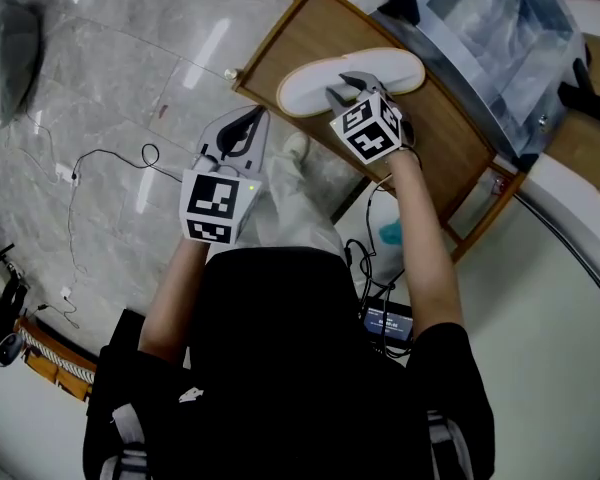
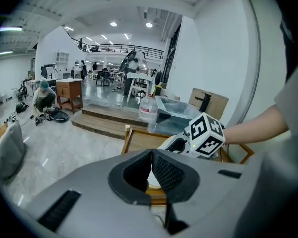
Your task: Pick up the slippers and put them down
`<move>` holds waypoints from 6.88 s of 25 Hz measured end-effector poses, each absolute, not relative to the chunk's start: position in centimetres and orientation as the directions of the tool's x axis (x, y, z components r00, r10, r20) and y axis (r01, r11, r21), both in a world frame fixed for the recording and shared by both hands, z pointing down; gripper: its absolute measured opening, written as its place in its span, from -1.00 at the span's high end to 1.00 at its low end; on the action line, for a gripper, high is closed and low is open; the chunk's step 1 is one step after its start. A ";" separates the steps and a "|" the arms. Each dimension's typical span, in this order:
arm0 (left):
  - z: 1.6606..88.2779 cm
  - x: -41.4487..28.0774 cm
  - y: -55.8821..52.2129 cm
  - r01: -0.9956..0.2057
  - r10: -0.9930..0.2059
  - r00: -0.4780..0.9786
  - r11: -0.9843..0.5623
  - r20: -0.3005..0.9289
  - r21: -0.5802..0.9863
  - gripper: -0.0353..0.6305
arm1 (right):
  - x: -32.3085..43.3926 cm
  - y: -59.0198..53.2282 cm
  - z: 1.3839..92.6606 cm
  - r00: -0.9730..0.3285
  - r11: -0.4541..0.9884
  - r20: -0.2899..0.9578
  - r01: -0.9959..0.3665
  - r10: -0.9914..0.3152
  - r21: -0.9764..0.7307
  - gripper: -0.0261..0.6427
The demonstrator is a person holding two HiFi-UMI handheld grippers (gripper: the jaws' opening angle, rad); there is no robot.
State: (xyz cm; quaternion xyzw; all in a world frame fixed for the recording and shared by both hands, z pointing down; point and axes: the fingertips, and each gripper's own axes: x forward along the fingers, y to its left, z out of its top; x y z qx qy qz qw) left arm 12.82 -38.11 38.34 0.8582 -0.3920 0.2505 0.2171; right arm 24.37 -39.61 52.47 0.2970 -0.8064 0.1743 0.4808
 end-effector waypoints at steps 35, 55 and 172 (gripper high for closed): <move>37.5 10.4 -34.9 -0.779 -0.571 0.584 -0.593 0.577 0.202 0.88 | 24.0 -39.4 46.0 -0.351 0.627 0.784 -0.777 -0.511 0.061 0.91; 31.4 0.2 -28.3 -0.797 -0.646 0.578 -0.578 0.498 0.174 0.88 | 14.2 -31.5 36.6 -0.381 0.553 0.683 -0.832 -0.623 0.040 0.91; 45.0 -3.5 1.1 -0.620 -0.404 0.708 -0.748 0.579 0.235 0.88 | 8.8 3.3 44.4 -0.265 0.328 0.673 -0.944 -0.690 -0.036 0.90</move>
